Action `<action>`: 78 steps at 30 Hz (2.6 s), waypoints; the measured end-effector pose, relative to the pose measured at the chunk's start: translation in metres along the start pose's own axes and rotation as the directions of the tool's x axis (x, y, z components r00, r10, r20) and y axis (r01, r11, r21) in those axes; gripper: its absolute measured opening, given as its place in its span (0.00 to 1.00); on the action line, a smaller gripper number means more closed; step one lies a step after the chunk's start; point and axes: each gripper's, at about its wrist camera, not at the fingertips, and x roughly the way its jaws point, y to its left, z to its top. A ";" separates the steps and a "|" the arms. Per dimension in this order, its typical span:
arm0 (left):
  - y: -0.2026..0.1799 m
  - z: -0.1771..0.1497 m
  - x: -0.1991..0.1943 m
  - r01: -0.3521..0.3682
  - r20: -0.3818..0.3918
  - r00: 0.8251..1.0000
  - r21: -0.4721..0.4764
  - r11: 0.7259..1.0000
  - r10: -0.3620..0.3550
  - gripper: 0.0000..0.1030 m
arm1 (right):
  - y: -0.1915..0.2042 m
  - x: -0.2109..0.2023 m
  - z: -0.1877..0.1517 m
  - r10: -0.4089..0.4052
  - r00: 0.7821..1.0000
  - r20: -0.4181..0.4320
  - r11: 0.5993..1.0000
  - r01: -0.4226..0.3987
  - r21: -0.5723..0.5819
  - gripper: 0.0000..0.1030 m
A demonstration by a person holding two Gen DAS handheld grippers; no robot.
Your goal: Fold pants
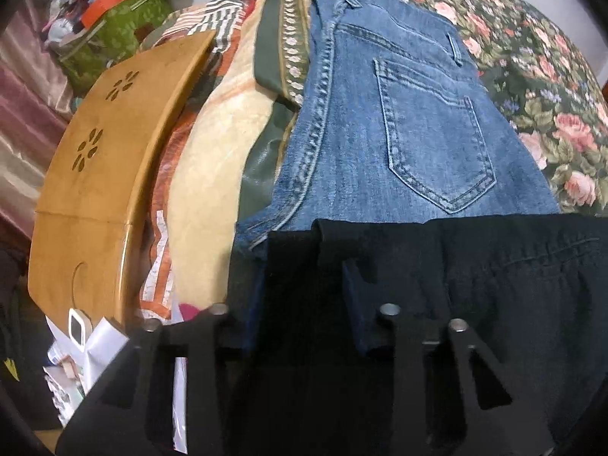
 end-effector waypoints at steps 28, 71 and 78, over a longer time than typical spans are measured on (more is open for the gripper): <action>0.055 -0.102 -0.251 -0.003 0.448 0.893 -0.087 0.996 0.042 0.01 | 0.065 -0.133 -0.030 -0.127 0.952 0.279 0.991 0.134 -0.005 0.04; 0.043 -0.190 -0.239 0.130 0.291 0.953 -0.142 0.981 -0.084 0.84 | 0.036 -0.213 -0.175 -0.273 0.906 0.323 0.939 0.178 0.295 0.72; -0.005 -0.159 -0.203 0.104 0.218 0.972 -0.049 0.993 -0.091 0.85 | -0.042 -0.206 -0.207 -0.383 0.897 0.221 0.841 0.239 0.484 0.72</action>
